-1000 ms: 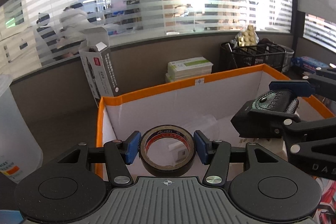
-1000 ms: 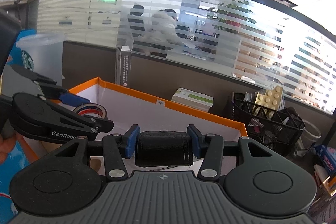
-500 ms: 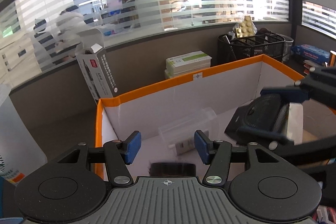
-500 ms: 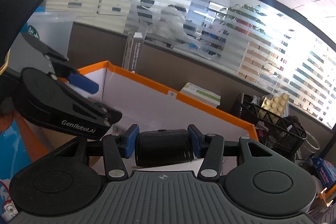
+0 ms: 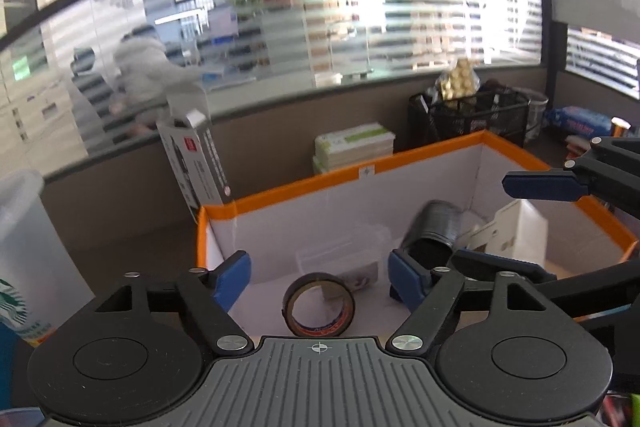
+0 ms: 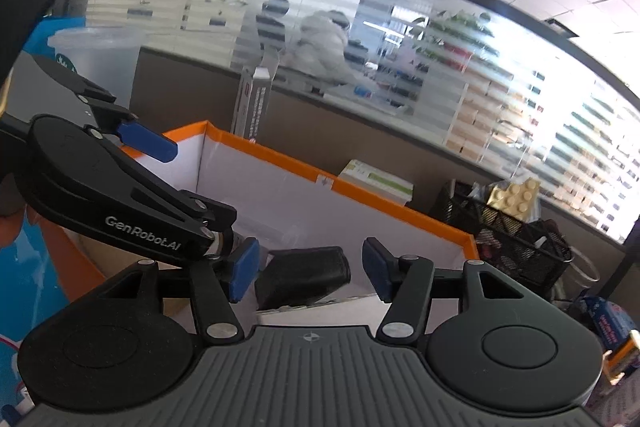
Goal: Organize rigid objects
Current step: 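Withdraw both tools from the box back toward the remaining desk items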
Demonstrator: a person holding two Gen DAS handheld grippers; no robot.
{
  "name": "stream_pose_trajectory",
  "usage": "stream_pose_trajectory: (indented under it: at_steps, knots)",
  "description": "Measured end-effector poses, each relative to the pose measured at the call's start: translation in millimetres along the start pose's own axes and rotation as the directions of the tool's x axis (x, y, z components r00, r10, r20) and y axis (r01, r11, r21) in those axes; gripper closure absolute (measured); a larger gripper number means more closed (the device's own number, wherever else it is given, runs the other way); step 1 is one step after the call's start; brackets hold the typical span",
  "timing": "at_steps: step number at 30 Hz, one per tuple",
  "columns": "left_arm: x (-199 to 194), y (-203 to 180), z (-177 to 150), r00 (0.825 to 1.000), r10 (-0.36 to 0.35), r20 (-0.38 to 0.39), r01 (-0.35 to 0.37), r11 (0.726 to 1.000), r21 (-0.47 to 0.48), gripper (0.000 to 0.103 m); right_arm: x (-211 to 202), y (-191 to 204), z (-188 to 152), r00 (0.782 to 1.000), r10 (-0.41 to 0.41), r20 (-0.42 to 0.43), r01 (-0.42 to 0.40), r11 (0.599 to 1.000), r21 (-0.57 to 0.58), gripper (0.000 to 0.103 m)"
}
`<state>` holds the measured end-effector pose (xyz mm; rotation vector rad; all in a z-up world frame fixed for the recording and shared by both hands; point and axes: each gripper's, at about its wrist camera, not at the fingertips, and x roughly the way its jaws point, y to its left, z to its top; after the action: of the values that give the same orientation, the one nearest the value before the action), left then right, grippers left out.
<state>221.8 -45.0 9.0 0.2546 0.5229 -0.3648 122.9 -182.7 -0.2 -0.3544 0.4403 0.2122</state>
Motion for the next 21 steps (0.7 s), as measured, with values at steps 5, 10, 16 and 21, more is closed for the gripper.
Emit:
stream_pose_trajectory:
  at_steps: [5, 10, 16, 21]
  knots:
    - [-46, 1, 5, 0.997, 0.005, 0.08, -0.004, 1.0, -0.015, 0.01, -37, -3, 8, 0.998, -0.03, 0.05, 0.03, 0.999, 0.014, 0.042]
    - [-95, -9, -9, 0.988, 0.001, 0.156, 0.001, 1.0, -0.009, 0.0, -85, -5, 1, 0.994, -0.06, 0.093, 0.057, 0.998, 0.034, 0.038]
    - [-114, -23, -57, 0.99, -0.05, 0.13, 0.054, 0.998, -0.033, 0.0, -117, 2, -42, 0.997, -0.066, 0.048, 0.063, 0.996, 0.06, 0.034]
    - [-115, -30, -101, 0.994, -0.07, 0.08, 0.076, 0.995, -0.068, 0.0, -119, 14, -94, 0.998, -0.015, -0.063, 0.02, 0.996, 0.083, 0.035]
